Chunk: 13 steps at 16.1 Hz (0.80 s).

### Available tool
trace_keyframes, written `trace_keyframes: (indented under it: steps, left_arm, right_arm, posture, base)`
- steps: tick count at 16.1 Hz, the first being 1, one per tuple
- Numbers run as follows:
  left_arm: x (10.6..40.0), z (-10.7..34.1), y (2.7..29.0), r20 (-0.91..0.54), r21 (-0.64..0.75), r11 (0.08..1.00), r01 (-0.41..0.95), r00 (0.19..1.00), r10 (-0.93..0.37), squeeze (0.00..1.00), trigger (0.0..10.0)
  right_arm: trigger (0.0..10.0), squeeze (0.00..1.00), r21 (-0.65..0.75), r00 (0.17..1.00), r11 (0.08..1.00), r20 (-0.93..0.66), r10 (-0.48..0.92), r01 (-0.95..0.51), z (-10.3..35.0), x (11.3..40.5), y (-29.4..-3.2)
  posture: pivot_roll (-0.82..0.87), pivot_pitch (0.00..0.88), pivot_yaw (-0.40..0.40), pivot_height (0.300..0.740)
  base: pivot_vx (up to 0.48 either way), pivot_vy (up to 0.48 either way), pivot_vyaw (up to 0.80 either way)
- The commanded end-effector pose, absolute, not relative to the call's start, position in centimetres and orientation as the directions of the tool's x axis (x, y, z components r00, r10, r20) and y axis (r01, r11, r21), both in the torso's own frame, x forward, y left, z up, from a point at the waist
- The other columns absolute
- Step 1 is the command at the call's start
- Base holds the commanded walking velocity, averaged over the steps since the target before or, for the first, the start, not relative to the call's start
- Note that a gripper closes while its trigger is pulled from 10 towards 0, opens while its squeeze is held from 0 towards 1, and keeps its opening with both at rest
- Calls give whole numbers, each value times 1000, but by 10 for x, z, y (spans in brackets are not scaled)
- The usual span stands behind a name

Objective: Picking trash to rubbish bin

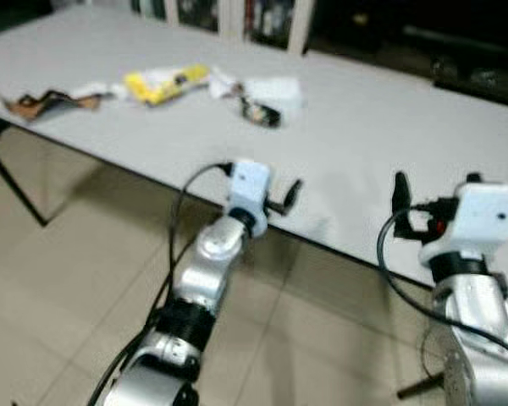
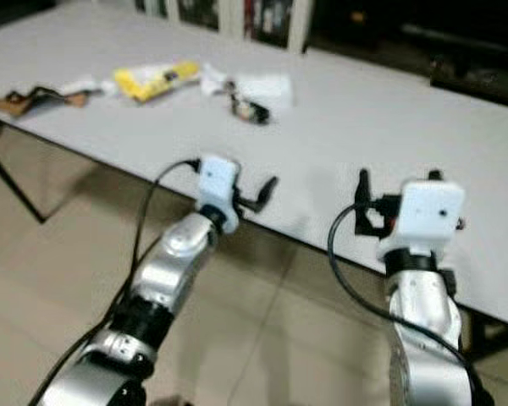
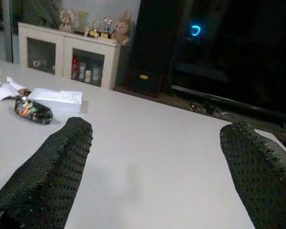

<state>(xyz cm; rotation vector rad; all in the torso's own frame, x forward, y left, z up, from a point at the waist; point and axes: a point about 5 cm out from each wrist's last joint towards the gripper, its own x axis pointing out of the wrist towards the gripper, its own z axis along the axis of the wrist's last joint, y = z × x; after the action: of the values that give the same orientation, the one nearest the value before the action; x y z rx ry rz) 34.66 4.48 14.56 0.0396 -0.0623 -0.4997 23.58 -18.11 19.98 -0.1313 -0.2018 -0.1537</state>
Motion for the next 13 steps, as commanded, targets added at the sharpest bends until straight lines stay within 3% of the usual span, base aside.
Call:
trace_keyframes:
  steps: [1, 4, 13]
  left_arm:
    - [349, 150, 48, 61, 65, 881, 468, 880, -472, 0, 10000]
    - [349, 150, 47, 65, 58, 882, 467, 880, -470, 0, 10000]
    - [357, 162, 62, 107, 55, 917, 396, 910, -399, 0, 10000]
  right_arm:
    - [10000, 0, -108, 967, 981, 216, -137, 163, 201, 235, -181]
    - [10000, 0, -109, 967, 980, 216, -139, 165, 201, 235, -182]
    - [10000, 0, -114, 970, 984, 218, -109, 136, 200, 237, -178]
  posture:
    - [89, 65, -58, 740]
    - [87, 64, -56, 740]
    - [94, 59, -55, 740]
  base:
    - [0, 0, -550]
    - [0, 0, -560]
    - [30, 0, 0]
